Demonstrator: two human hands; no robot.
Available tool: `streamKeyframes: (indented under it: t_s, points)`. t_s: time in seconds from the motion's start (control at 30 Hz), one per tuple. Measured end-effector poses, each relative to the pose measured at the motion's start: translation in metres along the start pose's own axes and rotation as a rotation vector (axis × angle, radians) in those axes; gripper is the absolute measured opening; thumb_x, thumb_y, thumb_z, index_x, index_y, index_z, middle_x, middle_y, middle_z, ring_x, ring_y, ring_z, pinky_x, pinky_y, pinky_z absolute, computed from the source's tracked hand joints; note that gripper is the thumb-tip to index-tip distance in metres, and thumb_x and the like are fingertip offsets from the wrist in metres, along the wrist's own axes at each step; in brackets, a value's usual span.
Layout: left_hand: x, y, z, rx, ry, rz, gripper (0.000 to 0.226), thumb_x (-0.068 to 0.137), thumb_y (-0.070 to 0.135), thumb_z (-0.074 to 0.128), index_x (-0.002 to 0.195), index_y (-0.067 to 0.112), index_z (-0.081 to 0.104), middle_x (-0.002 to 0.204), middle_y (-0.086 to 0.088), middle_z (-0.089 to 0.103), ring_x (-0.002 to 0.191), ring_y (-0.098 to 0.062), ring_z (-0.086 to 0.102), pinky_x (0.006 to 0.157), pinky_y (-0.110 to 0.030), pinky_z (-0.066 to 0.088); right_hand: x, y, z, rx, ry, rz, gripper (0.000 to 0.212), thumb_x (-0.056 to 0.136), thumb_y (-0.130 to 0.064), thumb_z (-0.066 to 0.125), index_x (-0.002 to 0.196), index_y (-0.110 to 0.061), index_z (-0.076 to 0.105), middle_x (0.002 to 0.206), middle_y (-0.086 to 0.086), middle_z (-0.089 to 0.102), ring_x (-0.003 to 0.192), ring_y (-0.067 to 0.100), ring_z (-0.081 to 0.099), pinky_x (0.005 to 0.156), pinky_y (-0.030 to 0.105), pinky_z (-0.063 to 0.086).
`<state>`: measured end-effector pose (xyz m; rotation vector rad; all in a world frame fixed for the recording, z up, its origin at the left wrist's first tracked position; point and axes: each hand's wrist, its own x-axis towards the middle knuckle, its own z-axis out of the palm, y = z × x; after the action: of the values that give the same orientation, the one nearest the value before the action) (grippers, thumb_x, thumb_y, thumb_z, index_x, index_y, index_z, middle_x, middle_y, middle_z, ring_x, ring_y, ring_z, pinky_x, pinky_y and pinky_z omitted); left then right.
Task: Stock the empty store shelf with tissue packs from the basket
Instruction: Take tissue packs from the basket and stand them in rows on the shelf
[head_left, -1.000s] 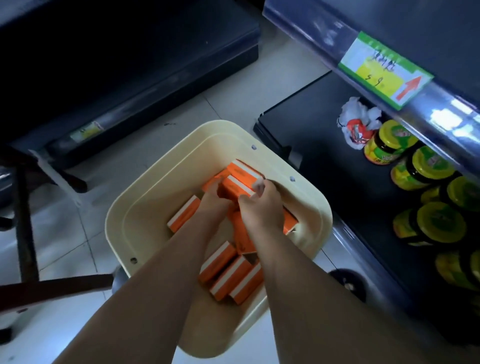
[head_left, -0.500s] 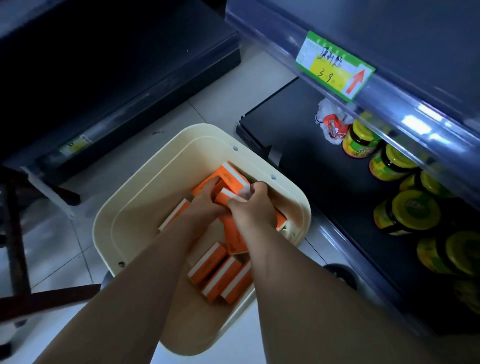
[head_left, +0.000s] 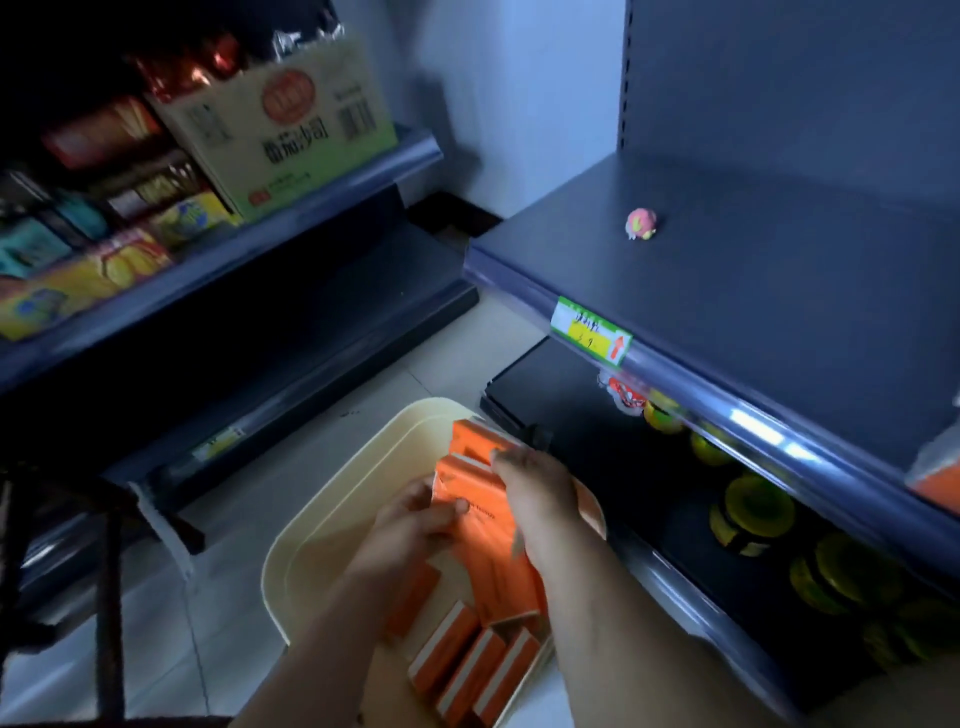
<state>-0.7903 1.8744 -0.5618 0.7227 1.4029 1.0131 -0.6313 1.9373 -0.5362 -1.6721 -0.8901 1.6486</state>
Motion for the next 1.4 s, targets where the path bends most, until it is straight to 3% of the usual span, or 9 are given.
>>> streamKeyframes:
  t_s: [0.2, 0.3, 0.5, 0.67, 0.77, 0.87, 1.0, 1.23, 1.4]
  points:
    - [-0.036, 0.051, 0.023, -0.217, -0.031, 0.106, 0.035, 0.089, 0.018, 0.074, 0.117, 0.001, 0.062, 0.098, -0.016, 0.069, 0.079, -0.022, 0.068, 0.071, -0.033, 0.061, -0.049, -0.065, -0.018, 0.107, 0.019, -0.224, 0.051, 0.073, -0.061, 0.070, 0.089, -0.012, 0.072, 0.079, 0.004, 0.073, 0.083, 0.024, 0.072, 0.089, 0.044, 0.060]
    - [-0.054, 0.090, 0.050, -0.209, -0.033, 0.213, 0.031, 0.090, 0.026, 0.068, 0.119, 0.013, 0.062, 0.097, -0.007, 0.069, 0.076, -0.012, 0.067, 0.066, -0.025, 0.058, -0.075, -0.105, -0.043, 0.138, 0.025, -0.323, 0.030, 0.091, -0.048, 0.069, 0.089, -0.019, 0.070, 0.082, 0.000, 0.070, 0.082, 0.016, 0.068, 0.080, 0.030, 0.057]
    - [-0.102, 0.158, 0.134, -0.165, -0.087, 0.413, 0.018, 0.100, 0.021, 0.064, 0.116, 0.012, 0.064, 0.094, -0.005, 0.073, 0.080, -0.016, 0.069, 0.061, -0.027, 0.057, -0.146, -0.167, -0.126, 0.177, 0.075, -0.498, 0.033, 0.088, -0.051, 0.074, 0.089, -0.018, 0.072, 0.095, 0.009, 0.077, 0.084, 0.023, 0.072, 0.085, 0.041, 0.057]
    - [-0.144, 0.192, 0.226, -0.131, -0.276, 0.552, 0.010, 0.097, 0.011, 0.067, 0.106, 0.010, 0.064, 0.095, -0.004, 0.074, 0.085, -0.017, 0.072, 0.070, -0.029, 0.058, -0.233, -0.190, -0.234, 0.090, 0.197, -0.699, 0.029, 0.095, -0.039, 0.071, 0.077, -0.017, 0.065, 0.060, -0.002, 0.060, 0.060, 0.016, 0.058, 0.071, 0.036, 0.046]
    - [-0.169, 0.205, 0.291, -0.068, -0.397, 0.644, 0.019, 0.092, 0.004, 0.072, 0.110, 0.000, 0.065, 0.092, -0.001, 0.077, 0.086, -0.010, 0.072, 0.077, -0.022, 0.056, -0.282, -0.187, -0.303, 0.050, 0.309, -0.775, 0.019, 0.098, -0.034, 0.069, 0.092, -0.016, 0.069, 0.069, 0.002, 0.061, 0.067, 0.018, 0.057, 0.075, 0.039, 0.049]
    - [-0.192, 0.222, 0.352, -0.030, -0.531, 0.663, 0.028, 0.083, 0.010, 0.083, 0.107, 0.005, 0.068, 0.095, -0.005, 0.077, 0.088, -0.014, 0.073, 0.081, -0.028, 0.058, -0.320, -0.187, -0.365, 0.047, 0.425, -0.801, 0.027, 0.095, -0.038, 0.072, 0.101, -0.012, 0.071, 0.088, 0.009, 0.066, 0.082, 0.024, 0.063, 0.089, 0.053, 0.057]
    - [-0.215, 0.241, 0.428, -0.033, -0.631, 0.686, 0.022, 0.088, 0.006, 0.079, 0.108, 0.012, 0.071, 0.099, -0.004, 0.078, 0.089, -0.015, 0.075, 0.079, -0.027, 0.057, -0.351, -0.194, -0.426, 0.068, 0.603, -0.852, 0.015, 0.096, -0.037, 0.070, 0.094, -0.022, 0.068, 0.094, 0.008, 0.073, 0.084, 0.023, 0.072, 0.080, 0.039, 0.062]
    - [-0.213, 0.241, 0.527, 0.014, -0.810, 0.650, 0.030, 0.089, -0.002, 0.074, 0.118, 0.006, 0.068, 0.097, -0.003, 0.077, 0.087, -0.015, 0.075, 0.076, -0.024, 0.059, -0.358, -0.189, -0.515, -0.042, 0.870, -0.863, 0.015, 0.095, -0.039, 0.071, 0.098, -0.024, 0.067, 0.080, -0.015, 0.070, 0.059, -0.007, 0.064, 0.055, 0.015, 0.047]
    - [-0.176, 0.233, 0.563, 0.362, -0.692, 0.935, 0.026, 0.082, -0.004, 0.079, 0.103, 0.003, 0.067, 0.080, 0.007, 0.068, 0.069, -0.003, 0.064, 0.071, -0.025, 0.055, -0.343, -0.186, -0.561, -0.096, 0.861, -0.801, 0.013, 0.092, -0.015, 0.073, 0.081, -0.015, 0.065, 0.062, -0.003, 0.069, 0.057, 0.012, 0.068, 0.057, 0.026, 0.055]
